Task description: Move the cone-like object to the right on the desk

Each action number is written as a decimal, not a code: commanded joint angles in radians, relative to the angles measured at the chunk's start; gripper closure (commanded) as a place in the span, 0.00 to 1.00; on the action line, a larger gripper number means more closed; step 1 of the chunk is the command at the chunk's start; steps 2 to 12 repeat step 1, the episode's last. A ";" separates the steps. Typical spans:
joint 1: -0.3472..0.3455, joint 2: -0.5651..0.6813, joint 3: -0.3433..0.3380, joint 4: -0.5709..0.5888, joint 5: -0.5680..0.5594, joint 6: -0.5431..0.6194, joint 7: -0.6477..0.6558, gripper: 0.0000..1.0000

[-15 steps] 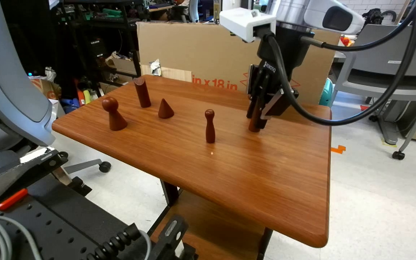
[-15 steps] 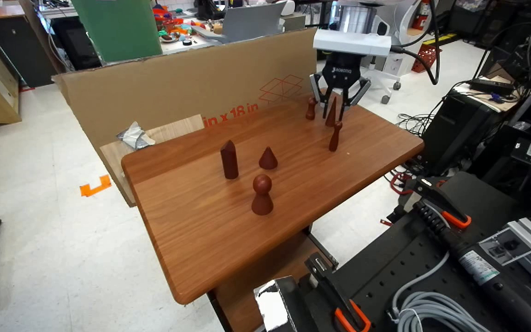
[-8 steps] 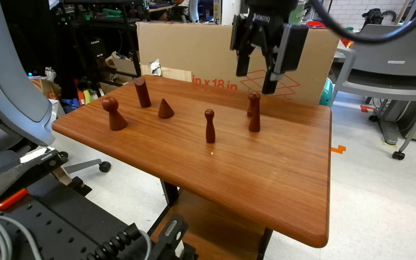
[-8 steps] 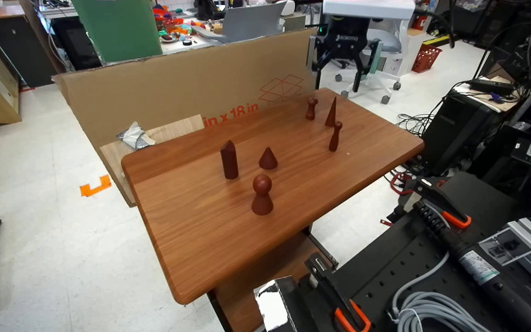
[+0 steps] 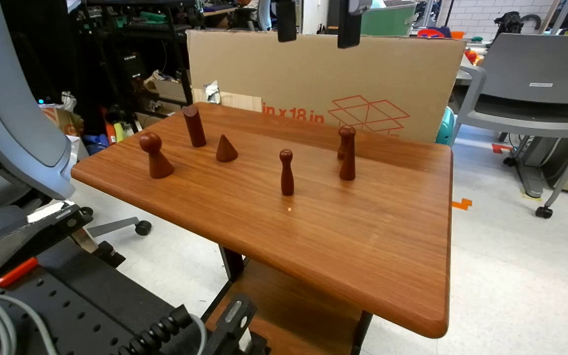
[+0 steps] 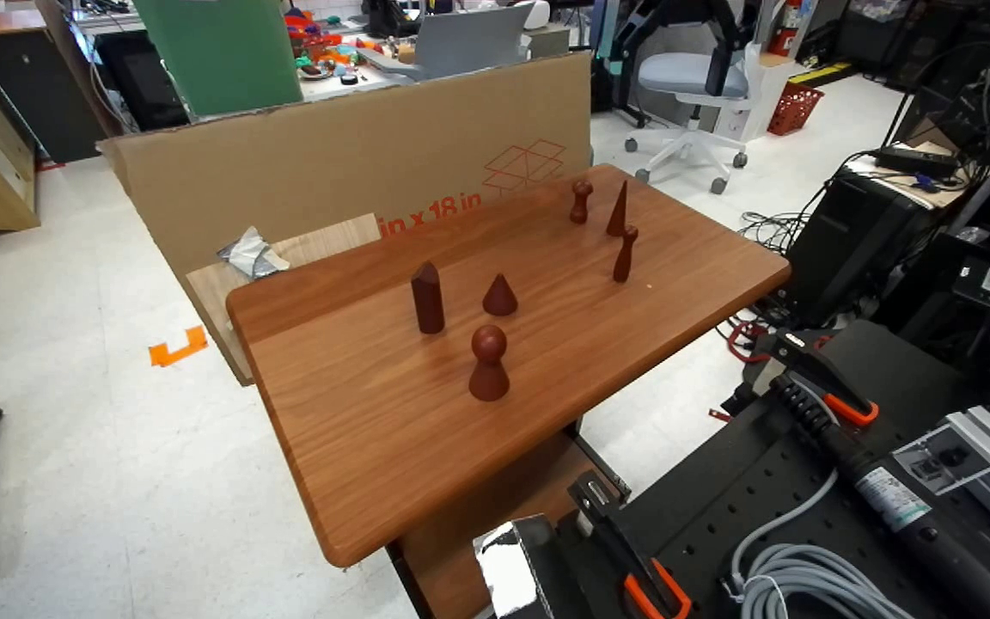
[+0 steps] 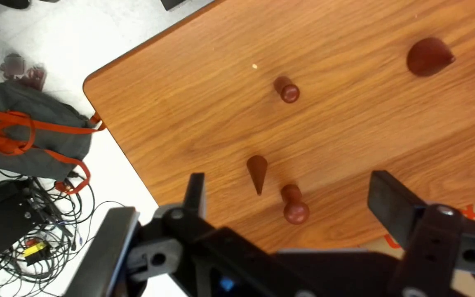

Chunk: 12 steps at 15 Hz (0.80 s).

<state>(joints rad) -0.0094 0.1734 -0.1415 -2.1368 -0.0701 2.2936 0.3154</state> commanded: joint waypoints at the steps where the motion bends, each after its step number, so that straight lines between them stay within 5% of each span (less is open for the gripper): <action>1: -0.014 -0.001 0.014 -0.002 -0.003 -0.003 0.000 0.00; 12: -0.014 -0.001 0.014 -0.002 -0.003 -0.003 0.000 0.00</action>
